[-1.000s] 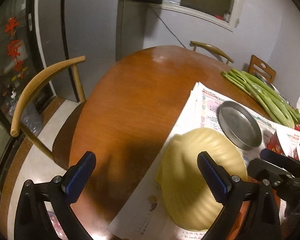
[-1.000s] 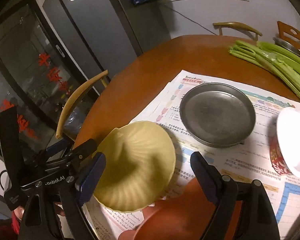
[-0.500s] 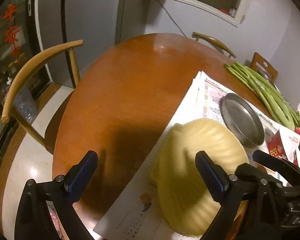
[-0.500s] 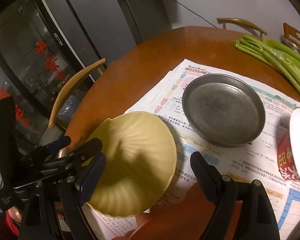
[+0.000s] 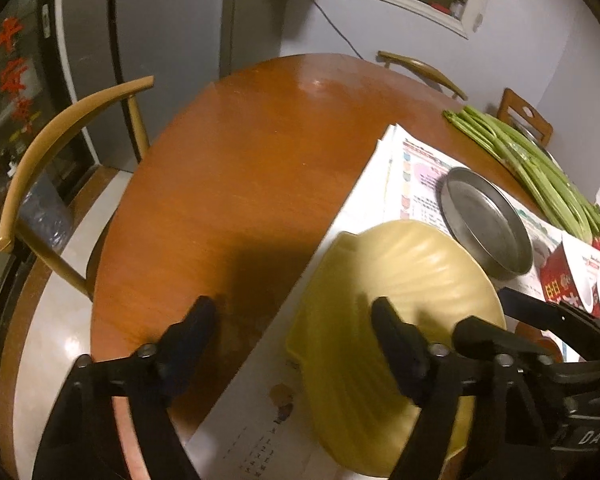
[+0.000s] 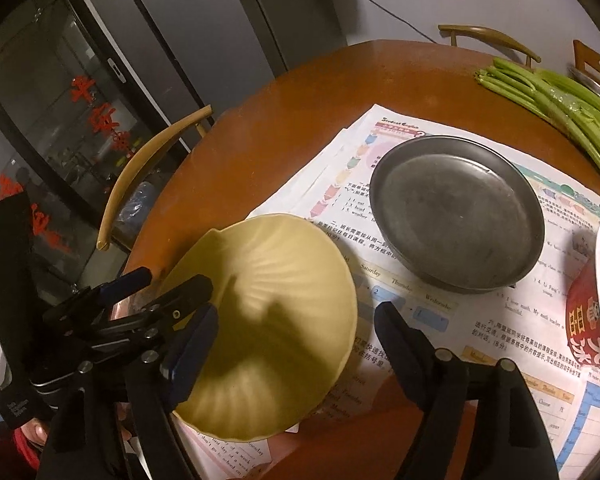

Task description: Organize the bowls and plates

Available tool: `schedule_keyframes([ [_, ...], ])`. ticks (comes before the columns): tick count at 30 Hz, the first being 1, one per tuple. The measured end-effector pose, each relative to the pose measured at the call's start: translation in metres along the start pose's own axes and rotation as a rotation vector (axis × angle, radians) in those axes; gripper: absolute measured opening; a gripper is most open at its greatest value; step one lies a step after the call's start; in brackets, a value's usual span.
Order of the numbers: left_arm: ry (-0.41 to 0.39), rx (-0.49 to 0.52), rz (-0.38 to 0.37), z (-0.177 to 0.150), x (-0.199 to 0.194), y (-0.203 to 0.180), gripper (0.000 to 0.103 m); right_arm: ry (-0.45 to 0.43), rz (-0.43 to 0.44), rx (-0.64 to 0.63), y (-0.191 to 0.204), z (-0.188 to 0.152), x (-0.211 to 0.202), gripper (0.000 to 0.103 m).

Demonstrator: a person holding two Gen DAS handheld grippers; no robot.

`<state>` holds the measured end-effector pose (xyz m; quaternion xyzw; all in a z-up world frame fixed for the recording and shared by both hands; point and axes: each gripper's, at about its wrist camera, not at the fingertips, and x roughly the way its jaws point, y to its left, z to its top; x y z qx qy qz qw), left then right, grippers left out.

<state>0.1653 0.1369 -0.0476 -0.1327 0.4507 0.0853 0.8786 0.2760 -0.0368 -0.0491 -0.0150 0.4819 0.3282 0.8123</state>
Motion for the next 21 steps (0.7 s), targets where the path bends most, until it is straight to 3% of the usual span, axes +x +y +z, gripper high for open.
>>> schedule_keyframes([
  [3,0.013,0.018,0.002,-0.0005,0.003,-0.004,0.058,0.015,-0.007,-0.025,0.0053,-0.0011,0.0031,0.075],
  [11,0.018,0.023,0.015,0.001,0.0071,-0.0057,0.053,0.045,0.003,-0.017,0.0043,-0.002,0.0072,0.072],
  [14,0.023,0.026,0.0,0.0006,0.006,-0.0071,0.044,0.05,0.003,-0.013,0.0037,-0.0018,0.0083,0.069],
  [18,0.025,0.036,-0.001,0.0004,0.0056,-0.0094,0.039,0.03,0.004,-0.019,0.0055,-0.0007,0.005,0.059],
  [21,0.025,0.024,0.01,0.0014,0.0055,-0.0064,0.026,0.022,-0.001,-0.001,0.001,0.002,0.0024,0.05],
])
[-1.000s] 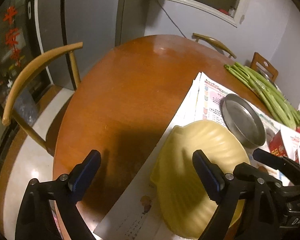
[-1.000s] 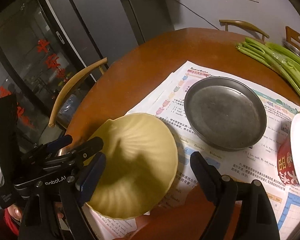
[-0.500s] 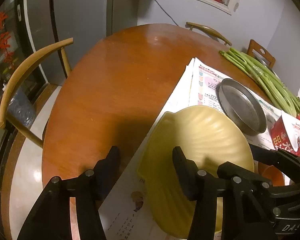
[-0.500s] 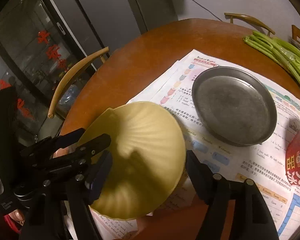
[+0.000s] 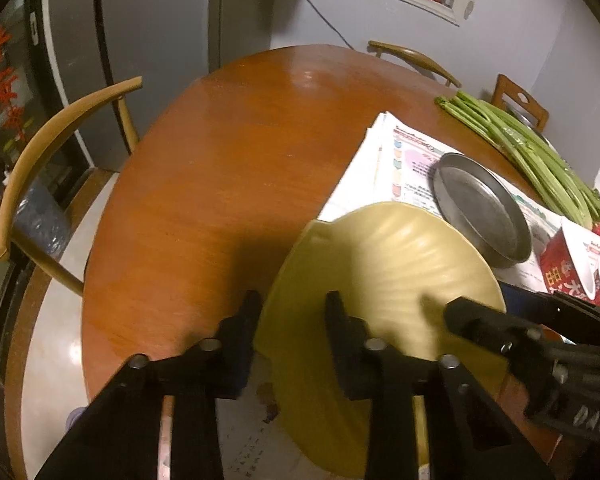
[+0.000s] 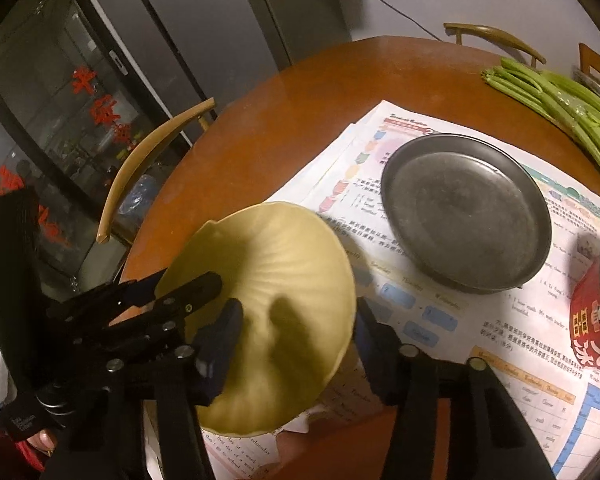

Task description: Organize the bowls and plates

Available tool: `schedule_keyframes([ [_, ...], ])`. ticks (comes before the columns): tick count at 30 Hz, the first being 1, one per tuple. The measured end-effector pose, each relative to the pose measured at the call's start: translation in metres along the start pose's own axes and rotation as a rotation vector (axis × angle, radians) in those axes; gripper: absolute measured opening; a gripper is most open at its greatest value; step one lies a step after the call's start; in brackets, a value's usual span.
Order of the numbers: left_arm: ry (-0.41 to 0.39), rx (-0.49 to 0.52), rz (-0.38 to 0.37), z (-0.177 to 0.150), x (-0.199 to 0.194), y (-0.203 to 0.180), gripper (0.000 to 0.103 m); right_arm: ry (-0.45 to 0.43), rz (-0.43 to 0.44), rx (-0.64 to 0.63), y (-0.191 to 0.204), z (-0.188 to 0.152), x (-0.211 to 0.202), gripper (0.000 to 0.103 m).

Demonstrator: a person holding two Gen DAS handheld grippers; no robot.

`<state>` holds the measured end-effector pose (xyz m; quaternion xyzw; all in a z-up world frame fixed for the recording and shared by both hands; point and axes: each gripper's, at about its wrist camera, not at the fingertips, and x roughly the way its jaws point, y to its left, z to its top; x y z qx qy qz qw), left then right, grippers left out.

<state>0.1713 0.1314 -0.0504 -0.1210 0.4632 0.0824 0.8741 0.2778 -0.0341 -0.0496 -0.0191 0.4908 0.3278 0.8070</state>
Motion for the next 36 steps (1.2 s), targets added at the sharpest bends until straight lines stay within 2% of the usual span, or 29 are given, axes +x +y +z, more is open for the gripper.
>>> schedule_keyframes([
  [3,0.0,-0.019,-0.01,0.002,-0.001,0.004,0.02,0.016,-0.015,0.04,-0.008,-0.001,0.001,0.039],
  [11,-0.013,-0.011,0.001,0.002,-0.005,0.002,0.018,0.031,-0.041,0.05,-0.009,-0.005,0.002,0.035],
  [15,-0.015,-0.029,-0.001,0.003,-0.008,0.007,0.015,0.032,-0.041,0.063,-0.011,-0.004,-0.002,0.026],
  [28,-0.059,-0.006,0.033,0.012,-0.017,0.009,0.015,0.01,-0.051,0.056,-0.004,0.008,-0.004,0.025],
  [36,-0.051,-0.003,0.071,0.015,-0.003,0.014,0.016,0.049,-0.04,0.064,-0.002,0.012,0.014,0.025],
])
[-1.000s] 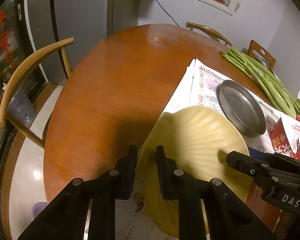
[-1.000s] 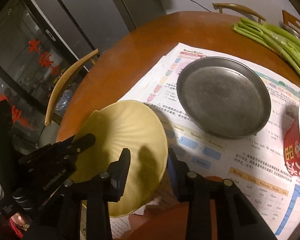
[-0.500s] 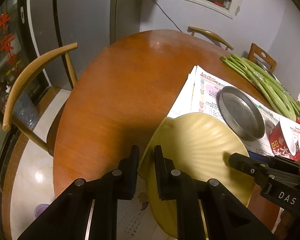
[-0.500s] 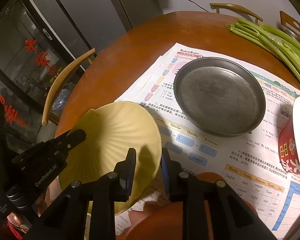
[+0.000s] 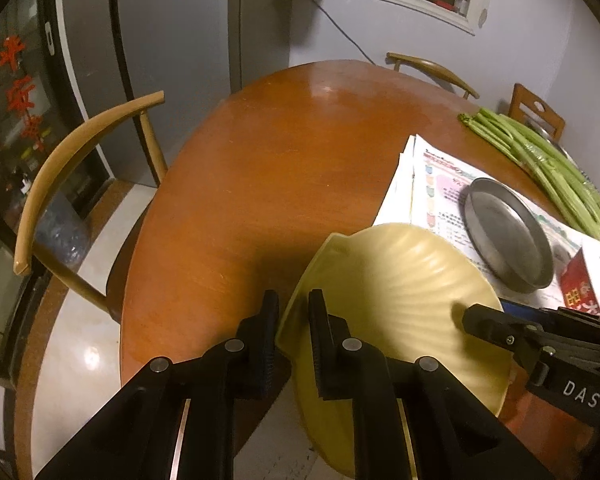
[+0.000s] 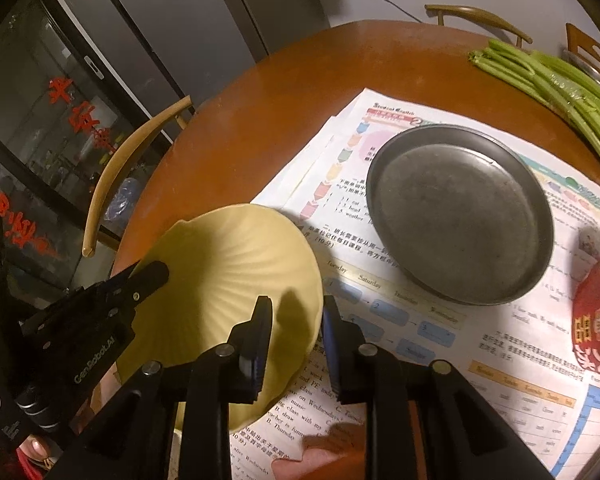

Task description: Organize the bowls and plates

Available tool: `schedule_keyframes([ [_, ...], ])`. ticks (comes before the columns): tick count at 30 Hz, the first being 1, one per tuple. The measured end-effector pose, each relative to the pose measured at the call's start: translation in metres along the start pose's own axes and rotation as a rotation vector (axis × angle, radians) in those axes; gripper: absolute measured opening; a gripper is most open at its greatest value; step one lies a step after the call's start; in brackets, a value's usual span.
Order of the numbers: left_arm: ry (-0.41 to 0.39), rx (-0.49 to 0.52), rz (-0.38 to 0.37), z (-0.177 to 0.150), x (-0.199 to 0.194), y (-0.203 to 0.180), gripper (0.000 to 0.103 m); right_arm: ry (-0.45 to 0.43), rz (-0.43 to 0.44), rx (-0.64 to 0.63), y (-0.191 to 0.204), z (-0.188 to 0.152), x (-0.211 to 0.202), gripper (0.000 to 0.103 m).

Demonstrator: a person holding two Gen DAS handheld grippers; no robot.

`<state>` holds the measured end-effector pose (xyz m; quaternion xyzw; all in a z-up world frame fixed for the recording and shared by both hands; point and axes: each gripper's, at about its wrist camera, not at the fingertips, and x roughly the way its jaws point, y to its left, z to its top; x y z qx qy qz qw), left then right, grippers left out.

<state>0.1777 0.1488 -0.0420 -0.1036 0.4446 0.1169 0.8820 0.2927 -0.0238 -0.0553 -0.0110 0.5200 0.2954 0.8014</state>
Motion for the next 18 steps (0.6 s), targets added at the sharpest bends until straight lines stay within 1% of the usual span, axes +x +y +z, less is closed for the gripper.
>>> schedule_keyframes([
  [4,0.004,-0.008,-0.005,0.0007,0.0002,0.0004,0.016,-0.002,-0.022,-0.014,0.0038,-0.0012,0.002,0.025],
  [12,0.005,-0.005,0.006,-0.0001,0.0001,-0.0011,0.016,-0.004,-0.027,-0.019,0.0029,-0.0008,0.0004,0.025],
  [14,0.024,0.004,0.002,-0.0005,0.0025,-0.0031,0.02,-0.002,-0.028,-0.02,0.0029,-0.001,0.0005,0.025],
  [17,0.028,0.021,0.004,-0.0025,0.0051,-0.0065,0.024,0.014,-0.04,-0.037,0.0049,-0.0014,0.0036,0.025],
  [18,0.033,0.022,-0.001,-0.0032,0.0062,-0.0071,0.027,0.008,-0.056,-0.044,0.006,-0.0018,0.0038,0.026],
])
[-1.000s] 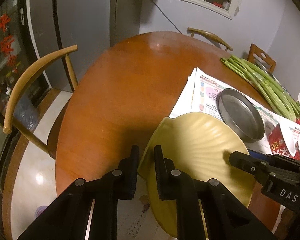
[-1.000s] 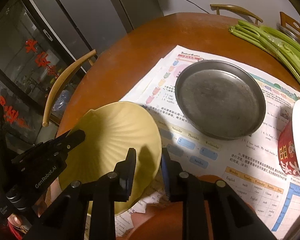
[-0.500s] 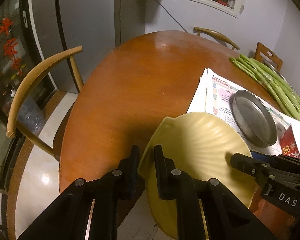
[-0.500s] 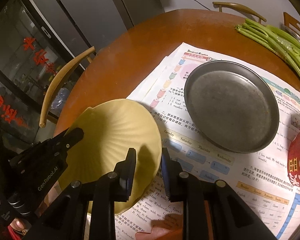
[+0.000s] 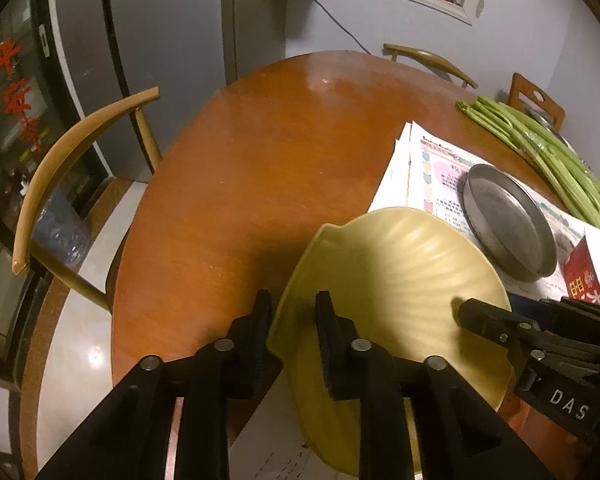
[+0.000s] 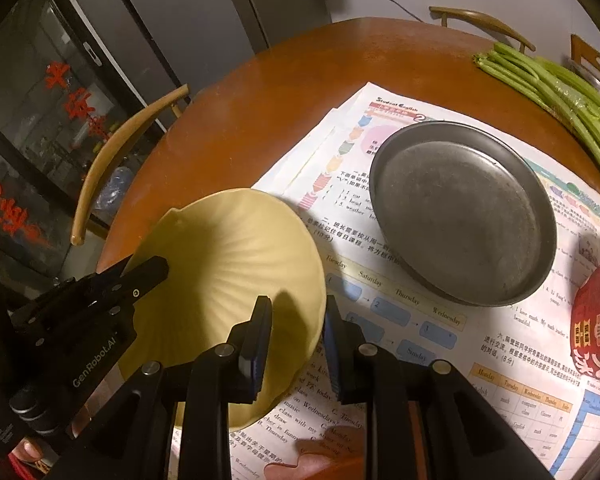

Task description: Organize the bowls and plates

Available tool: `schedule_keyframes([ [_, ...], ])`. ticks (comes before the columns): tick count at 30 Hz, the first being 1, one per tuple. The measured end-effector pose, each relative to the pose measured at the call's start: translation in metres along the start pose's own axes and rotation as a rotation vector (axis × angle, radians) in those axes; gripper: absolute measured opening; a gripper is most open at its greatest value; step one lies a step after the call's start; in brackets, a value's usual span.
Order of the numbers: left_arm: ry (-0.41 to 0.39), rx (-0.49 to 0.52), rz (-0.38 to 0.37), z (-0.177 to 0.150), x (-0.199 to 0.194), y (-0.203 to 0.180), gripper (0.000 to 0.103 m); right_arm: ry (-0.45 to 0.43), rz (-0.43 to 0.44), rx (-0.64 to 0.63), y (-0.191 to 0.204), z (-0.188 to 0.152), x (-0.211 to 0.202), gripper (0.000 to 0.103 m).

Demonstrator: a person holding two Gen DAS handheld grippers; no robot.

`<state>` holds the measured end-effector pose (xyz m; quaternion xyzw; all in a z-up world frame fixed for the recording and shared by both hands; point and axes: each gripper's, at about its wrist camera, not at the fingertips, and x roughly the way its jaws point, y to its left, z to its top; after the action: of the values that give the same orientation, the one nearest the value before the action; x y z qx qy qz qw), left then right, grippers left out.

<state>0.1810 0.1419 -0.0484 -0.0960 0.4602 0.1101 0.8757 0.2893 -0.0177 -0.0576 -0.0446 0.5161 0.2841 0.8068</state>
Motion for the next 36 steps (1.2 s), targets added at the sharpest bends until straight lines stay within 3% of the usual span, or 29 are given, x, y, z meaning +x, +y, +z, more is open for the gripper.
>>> schedule_keyframes([
  [2,0.009,-0.009,-0.014,-0.001,0.001,0.0,0.038,-0.008,-0.023,-0.02,0.004,0.0,0.0,0.026],
  [4,0.007,-0.011,-0.014,-0.001,0.001,0.001,0.063,-0.008,-0.024,-0.018,0.006,0.001,0.001,0.032],
  [7,0.009,-0.021,0.009,0.0,0.002,0.003,0.075,-0.017,-0.041,-0.03,0.007,0.002,-0.001,0.048],
  [10,0.022,-0.04,0.007,0.0,0.003,0.008,0.076,-0.04,-0.035,-0.016,0.006,0.004,-0.005,0.055],
  [21,-0.015,-0.039,0.051,0.002,-0.015,0.009,0.077,-0.062,-0.078,-0.049,0.011,0.004,-0.016,0.056],
  [30,-0.045,-0.008,0.066,-0.007,-0.027,-0.001,0.077,-0.102,-0.081,0.002,-0.003,-0.006,-0.04,0.056],
  [36,-0.054,0.006,0.018,-0.018,-0.044,-0.004,0.077,-0.123,-0.099,0.033,-0.012,-0.021,-0.061,0.056],
])
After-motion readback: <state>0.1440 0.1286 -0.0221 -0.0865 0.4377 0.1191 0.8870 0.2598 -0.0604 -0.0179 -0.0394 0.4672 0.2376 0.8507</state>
